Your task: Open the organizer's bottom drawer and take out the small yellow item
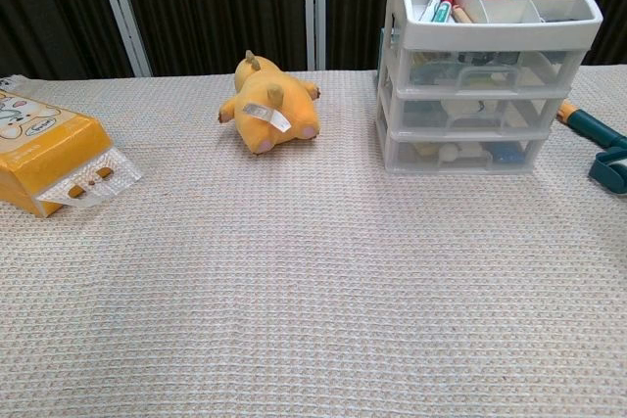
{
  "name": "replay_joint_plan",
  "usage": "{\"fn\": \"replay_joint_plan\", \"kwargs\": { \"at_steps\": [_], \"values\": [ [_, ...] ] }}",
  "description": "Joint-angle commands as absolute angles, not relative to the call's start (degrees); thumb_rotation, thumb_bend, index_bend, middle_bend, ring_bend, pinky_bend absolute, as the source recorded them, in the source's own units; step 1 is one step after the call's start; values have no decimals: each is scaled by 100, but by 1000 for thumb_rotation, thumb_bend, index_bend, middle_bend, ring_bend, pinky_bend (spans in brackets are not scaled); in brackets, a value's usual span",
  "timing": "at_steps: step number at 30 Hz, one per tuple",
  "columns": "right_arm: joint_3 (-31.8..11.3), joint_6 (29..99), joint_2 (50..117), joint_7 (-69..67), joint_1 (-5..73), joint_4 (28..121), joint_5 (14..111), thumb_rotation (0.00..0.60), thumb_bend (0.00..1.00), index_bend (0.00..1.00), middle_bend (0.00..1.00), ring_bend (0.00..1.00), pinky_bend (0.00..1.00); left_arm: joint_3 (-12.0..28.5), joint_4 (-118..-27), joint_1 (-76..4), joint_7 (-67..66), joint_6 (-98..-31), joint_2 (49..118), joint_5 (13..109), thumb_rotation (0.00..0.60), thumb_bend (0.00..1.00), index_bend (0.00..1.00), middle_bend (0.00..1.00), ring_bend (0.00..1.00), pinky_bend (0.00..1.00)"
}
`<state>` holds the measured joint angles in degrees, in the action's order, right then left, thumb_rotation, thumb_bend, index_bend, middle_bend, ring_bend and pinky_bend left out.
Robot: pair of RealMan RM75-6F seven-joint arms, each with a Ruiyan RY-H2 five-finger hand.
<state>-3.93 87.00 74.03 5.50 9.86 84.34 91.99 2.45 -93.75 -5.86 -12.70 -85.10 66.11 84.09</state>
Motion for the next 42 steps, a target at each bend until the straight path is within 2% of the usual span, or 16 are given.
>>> {"fn": "replay_joint_plan", "kwargs": {
  "at_steps": [1, 18, 20, 21, 22, 24, 25, 27, 31, 34, 40, 42],
  "values": [
    [-391, 8696, 7401, 548, 986, 8434, 9197, 600, 101, 0, 0, 0, 0, 243, -9378, -587, -1285, -8506, 6615, 8411, 600, 20, 0, 0, 0, 0],
    [-347, 8618, 7456, 642, 1003, 8450, 9202, 600, 100, 0, 5, 0, 0, 266, -9358, -580, -1217, -8515, 6600, 8400, 600, 19, 0, 0, 0, 0],
    [-362, 8658, 7471, 610, 1000, 8471, 9216, 600, 100, 20, 101, 70, 41, 254, -9357, -570, -1224, -8517, 6599, 8405, 600, 20, 0, 0, 0, 0],
    [-399, 8736, 7502, 587, 987, 8480, 9217, 600, 100, 51, 223, 186, 139, 254, -9365, -562, -1221, -8531, 6594, 8405, 600, 19, 0, 0, 0, 0],
    [-431, 8812, 7547, 563, 969, 8470, 9213, 600, 100, 88, 376, 350, 283, 258, -9380, -554, -1212, -8550, 6587, 8407, 600, 19, 0, 0, 0, 0],
    [-462, 8863, 7612, 473, 948, 8460, 9171, 600, 101, 126, 601, 607, 526, 269, -9410, -545, -1191, -8582, 6572, 8417, 600, 20, 0, 0, 0, 0],
    [-468, 8835, 7623, 402, 946, 8483, 9125, 600, 101, 131, 690, 709, 611, 273, -9421, -542, -1181, -8595, 6564, 8427, 600, 20, 0, 0, 0, 0],
    [-460, 8716, 7619, 236, 962, 8569, 9039, 600, 102, 132, 773, 797, 675, 272, -9426, -538, -1164, -8610, 6549, 8447, 600, 19, 0, 0, 0, 0],
    [-488, 8412, 7631, 108, 1065, 8770, 8859, 600, 135, 102, 870, 884, 734, 296, -9417, -524, -1077, -8614, 6527, 8397, 600, 19, 0, 0, 0, 0],
    [-575, 8036, 7692, -59, 1205, 9077, 8569, 600, 167, 71, 893, 905, 747, 319, -9399, -516, -1004, -8642, 6511, 8395, 600, 19, 0, 0, 0, 0],
    [-857, 6602, 7568, -1076, 1649, 10025, 7429, 600, 214, 57, 895, 907, 748, 352, -9363, -489, -877, -8711, 6493, 8396, 600, 20, 0, 0, 0, 0],
    [-1079, 6067, 7564, -1622, 1837, 10217, 6909, 600, 220, 58, 894, 907, 748, 362, -9351, -484, -837, -8707, 6483, 8373, 600, 19, 0, 0, 0, 0]
  ]
}}
